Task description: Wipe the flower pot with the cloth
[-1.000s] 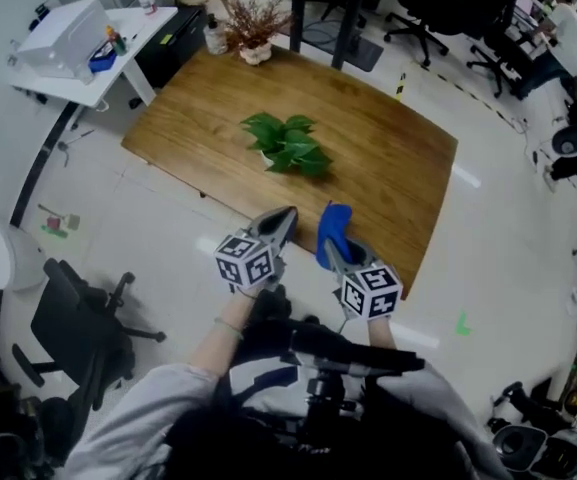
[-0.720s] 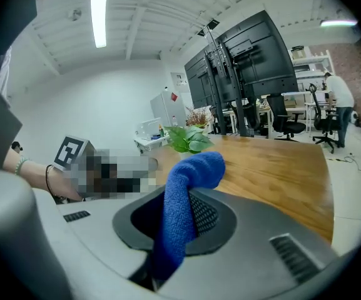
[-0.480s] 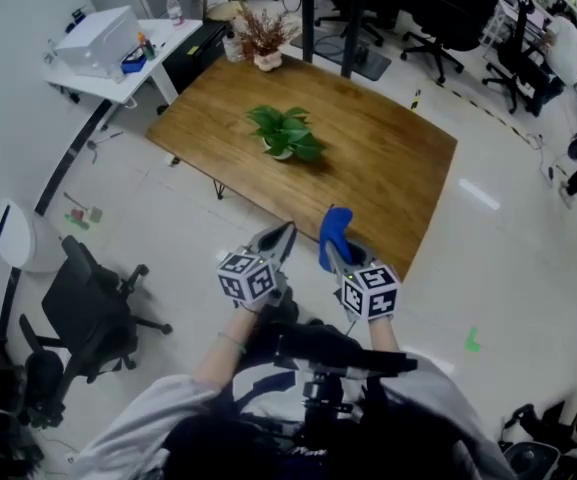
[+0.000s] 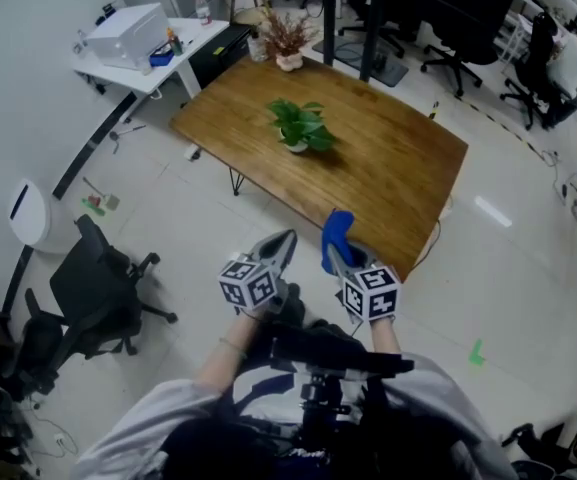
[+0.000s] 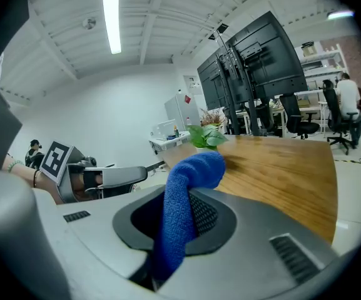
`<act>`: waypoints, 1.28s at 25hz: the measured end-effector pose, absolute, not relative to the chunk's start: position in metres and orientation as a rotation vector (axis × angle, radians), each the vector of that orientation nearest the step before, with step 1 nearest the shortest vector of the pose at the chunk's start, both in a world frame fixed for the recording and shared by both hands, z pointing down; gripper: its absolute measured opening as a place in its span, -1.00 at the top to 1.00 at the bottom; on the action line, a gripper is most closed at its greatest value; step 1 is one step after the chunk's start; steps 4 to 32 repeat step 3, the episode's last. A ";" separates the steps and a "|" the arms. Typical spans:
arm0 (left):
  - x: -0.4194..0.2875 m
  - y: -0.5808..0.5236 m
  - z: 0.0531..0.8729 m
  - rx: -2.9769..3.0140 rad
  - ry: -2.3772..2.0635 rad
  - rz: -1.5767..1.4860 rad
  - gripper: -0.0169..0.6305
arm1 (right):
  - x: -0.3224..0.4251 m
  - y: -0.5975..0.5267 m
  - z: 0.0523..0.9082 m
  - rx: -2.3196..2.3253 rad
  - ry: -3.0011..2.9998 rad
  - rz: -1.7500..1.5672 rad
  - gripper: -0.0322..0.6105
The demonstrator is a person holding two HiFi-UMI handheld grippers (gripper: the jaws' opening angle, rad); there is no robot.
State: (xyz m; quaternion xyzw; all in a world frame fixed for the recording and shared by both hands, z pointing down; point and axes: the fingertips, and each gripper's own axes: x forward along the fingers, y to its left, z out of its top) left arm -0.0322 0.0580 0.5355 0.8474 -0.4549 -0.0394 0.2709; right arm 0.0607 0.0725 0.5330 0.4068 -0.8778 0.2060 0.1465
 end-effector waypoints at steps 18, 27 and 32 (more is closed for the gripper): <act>-0.033 0.069 0.535 2.276 -1.234 -0.105 0.93 | 0.062 0.081 0.534 1.166 -2.516 0.583 0.72; -0.033 0.069 0.535 2.276 -1.234 -0.105 0.93 | 0.062 0.081 0.534 1.166 -2.516 0.583 0.72; -0.033 0.069 0.535 2.276 -1.234 -0.105 0.93 | 0.062 0.081 0.534 1.166 -2.516 0.583 0.72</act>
